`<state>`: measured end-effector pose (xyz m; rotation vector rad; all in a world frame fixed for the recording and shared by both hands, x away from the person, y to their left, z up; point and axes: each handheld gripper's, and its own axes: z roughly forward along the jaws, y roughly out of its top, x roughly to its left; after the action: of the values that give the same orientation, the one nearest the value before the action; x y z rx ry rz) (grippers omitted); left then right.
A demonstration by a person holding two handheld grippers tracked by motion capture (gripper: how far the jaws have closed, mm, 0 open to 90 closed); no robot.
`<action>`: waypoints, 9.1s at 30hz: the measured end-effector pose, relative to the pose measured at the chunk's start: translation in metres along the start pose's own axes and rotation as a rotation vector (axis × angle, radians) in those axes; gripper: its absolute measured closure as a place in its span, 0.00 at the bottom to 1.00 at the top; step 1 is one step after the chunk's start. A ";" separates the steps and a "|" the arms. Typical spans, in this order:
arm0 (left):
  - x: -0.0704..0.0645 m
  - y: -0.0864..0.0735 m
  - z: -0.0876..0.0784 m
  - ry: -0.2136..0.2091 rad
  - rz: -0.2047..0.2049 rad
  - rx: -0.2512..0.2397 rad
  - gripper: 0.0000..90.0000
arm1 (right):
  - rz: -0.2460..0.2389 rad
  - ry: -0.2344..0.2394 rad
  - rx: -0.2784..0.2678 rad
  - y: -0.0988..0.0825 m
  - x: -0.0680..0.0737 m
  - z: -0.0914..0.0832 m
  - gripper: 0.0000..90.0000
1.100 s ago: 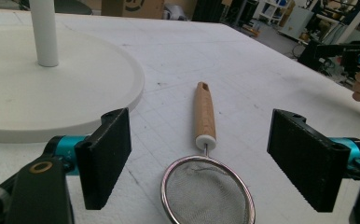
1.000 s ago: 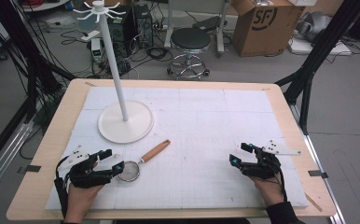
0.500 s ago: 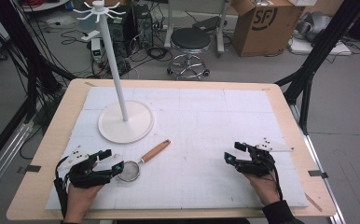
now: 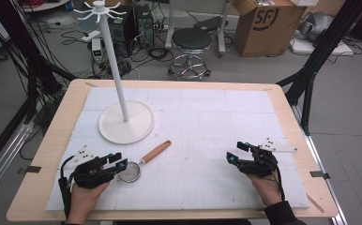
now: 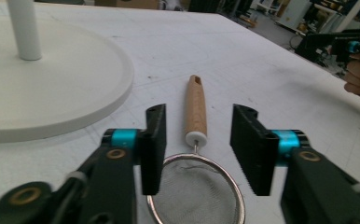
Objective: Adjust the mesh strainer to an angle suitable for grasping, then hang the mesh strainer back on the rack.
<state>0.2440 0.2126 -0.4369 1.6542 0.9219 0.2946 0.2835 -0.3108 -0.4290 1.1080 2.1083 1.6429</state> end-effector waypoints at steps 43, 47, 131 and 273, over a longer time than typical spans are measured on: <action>-0.022 0.028 0.097 -0.022 0.069 0.370 1.00 | 0.000 -0.001 -0.025 0.001 -0.004 -0.003 0.29; -0.028 0.033 0.102 0.023 0.139 0.394 1.00 | -0.001 -0.005 -0.020 0.001 -0.004 -0.002 0.29; -0.025 0.030 0.111 0.210 0.182 0.580 0.57 | -0.025 -0.001 -0.037 0.002 0.002 -0.010 0.17; 0.055 0.215 -0.032 -0.023 -0.023 -0.512 0.77 | 0.000 -0.040 -0.066 0.002 -0.005 -0.011 0.17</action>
<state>0.3486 0.2682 -0.2465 1.1715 0.7680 0.4531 0.2813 -0.3222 -0.4245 1.1112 2.0150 1.6634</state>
